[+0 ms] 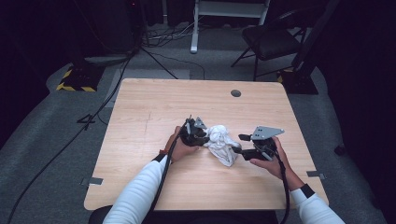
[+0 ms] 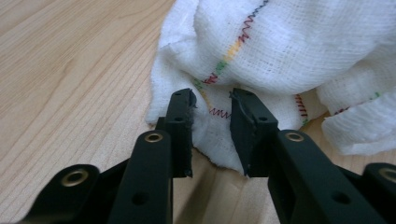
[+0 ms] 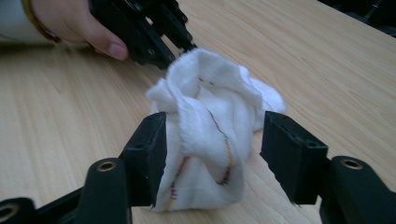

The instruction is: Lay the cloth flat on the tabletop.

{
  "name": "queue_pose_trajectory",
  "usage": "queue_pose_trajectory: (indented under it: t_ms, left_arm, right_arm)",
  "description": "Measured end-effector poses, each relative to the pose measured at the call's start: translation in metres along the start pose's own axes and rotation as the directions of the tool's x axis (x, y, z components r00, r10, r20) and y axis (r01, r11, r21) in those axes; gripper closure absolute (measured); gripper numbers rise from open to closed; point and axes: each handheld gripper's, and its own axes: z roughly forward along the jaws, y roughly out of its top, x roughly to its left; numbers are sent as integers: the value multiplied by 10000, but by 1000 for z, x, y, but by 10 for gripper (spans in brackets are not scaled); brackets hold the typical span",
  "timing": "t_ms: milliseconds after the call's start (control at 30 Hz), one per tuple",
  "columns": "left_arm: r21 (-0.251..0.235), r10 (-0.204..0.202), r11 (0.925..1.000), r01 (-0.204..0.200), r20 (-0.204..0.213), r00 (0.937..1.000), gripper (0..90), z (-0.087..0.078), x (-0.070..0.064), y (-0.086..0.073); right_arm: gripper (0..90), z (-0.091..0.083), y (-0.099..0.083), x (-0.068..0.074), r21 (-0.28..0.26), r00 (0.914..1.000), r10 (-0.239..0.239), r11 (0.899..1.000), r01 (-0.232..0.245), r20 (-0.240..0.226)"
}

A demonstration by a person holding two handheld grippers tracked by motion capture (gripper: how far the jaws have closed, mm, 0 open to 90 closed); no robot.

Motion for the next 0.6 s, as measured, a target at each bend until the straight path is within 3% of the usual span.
queue_pose_trajectory:
  t_ms: [67,167,267,433,600]
  left_arm:
    - [-4,27,10000,-27,29,10000,724,0,0,0]
    - [5,62,10000,-62,123,9999,756,0,0,0]
    - [39,117,9999,-117,81,9999,788,0,-2,0]
    - [72,169,9998,-169,103,9998,816,-3,-2,-2]
    - [302,353,9989,-355,100,9993,829,-13,-3,-9]
  right_arm:
    - [407,-1,5,4,19,9999,-92,10000,92,-53]
    - [460,6,10,7,354,9985,-248,9991,231,487]
    - [619,13,9,3,526,9984,-66,9986,36,555]
    - [818,14,4,-1,827,9977,-397,9960,351,552]
    - [851,4,-2,-6,759,9974,-359,9966,311,625]
